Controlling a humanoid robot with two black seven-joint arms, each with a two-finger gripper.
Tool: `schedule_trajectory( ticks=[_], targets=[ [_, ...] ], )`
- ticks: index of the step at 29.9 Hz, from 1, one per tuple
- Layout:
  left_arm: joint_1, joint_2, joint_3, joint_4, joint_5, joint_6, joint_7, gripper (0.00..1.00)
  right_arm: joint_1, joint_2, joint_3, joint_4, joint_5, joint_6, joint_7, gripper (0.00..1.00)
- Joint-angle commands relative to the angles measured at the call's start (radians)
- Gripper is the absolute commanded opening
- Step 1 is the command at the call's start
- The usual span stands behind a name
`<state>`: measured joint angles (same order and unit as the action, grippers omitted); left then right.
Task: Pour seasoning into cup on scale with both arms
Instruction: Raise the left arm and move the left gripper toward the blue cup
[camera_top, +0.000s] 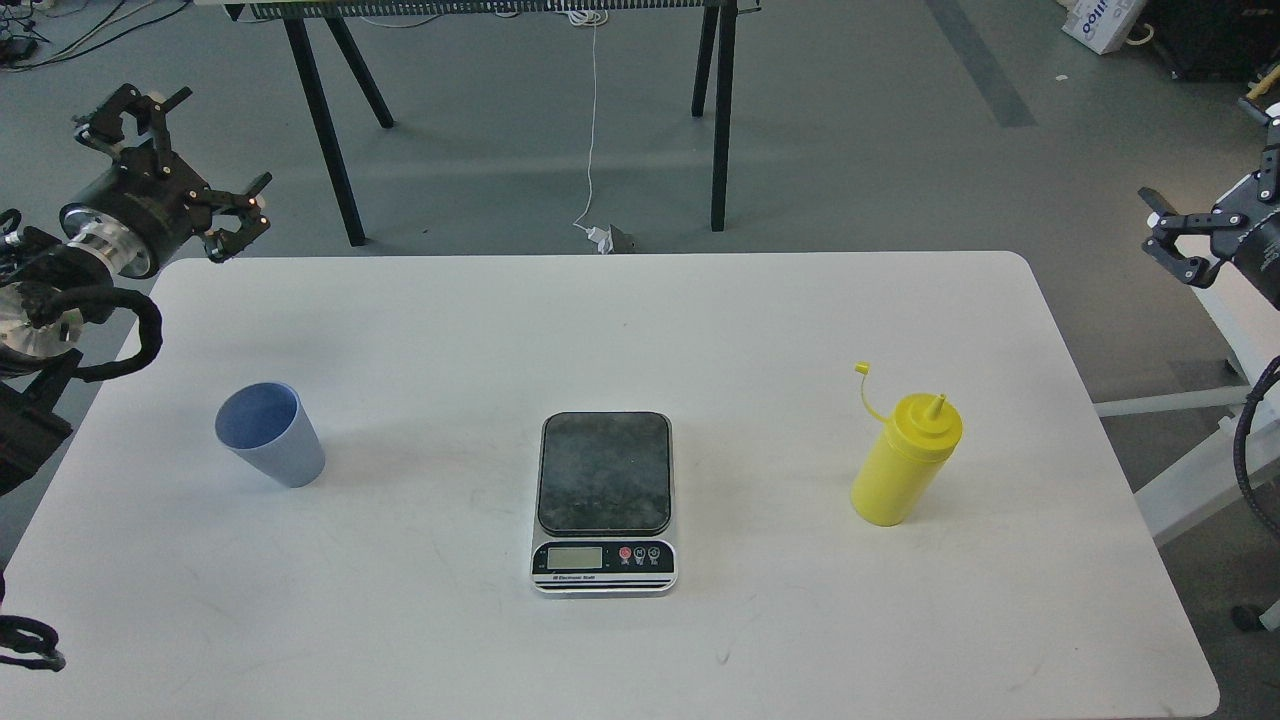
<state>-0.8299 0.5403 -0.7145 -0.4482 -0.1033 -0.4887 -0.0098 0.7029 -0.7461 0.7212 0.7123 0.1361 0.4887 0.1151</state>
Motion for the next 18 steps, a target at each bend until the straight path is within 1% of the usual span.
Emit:
schedule_trajectory(
  ticks=[1, 3, 7, 9, 11, 13, 16, 18],
  targets=[
    [0.017, -0.003, 0.001, 0.002, 0.002, 0.0, -0.024, 1.0, 0.001, 0.021, 0.0, 0.001, -0.001, 0.0, 0.0, 1.0],
    [0.017, -0.003, 0.001, 0.003, 0.001, 0.0, -0.021, 1.0, 0.001, 0.025, 0.0, 0.001, -0.001, 0.0, 0.0, 1.0],
    [0.003, 0.0, -0.017, 0.006, -0.016, 0.0, -0.032, 1.0, 0.001, 0.039, 0.0, -0.001, -0.003, 0.0, 0.0, 1.0],
    [0.002, -0.002, -0.051, 0.017, -0.036, 0.0, -0.021, 1.0, 0.001, 0.048, 0.0, -0.001, -0.003, 0.0, 0.0, 1.0],
    [-0.006, 0.0, -0.068, 0.048, -0.038, 0.0, -0.015, 1.0, 0.001, 0.053, 0.0, -0.001, -0.003, 0.0, 0.0, 1.0],
    [-0.038, -0.003, -0.066, 0.088, -0.038, 0.0, -0.015, 1.0, 0.0, 0.053, 0.0, -0.001, -0.003, 0.0, 0.0, 1.0],
    [-0.072, -0.054, -0.068, 0.157, -0.041, 0.0, -0.048, 1.0, 0.0, 0.053, 0.0, -0.001, -0.003, 0.0, 0.0, 1.0],
    [-0.077, -0.095, -0.051, 0.21, -0.03, 0.0, -0.085, 1.0, 0.0, 0.053, 0.0, -0.001, -0.003, 0.0, 0.0, 1.0]
  ],
)
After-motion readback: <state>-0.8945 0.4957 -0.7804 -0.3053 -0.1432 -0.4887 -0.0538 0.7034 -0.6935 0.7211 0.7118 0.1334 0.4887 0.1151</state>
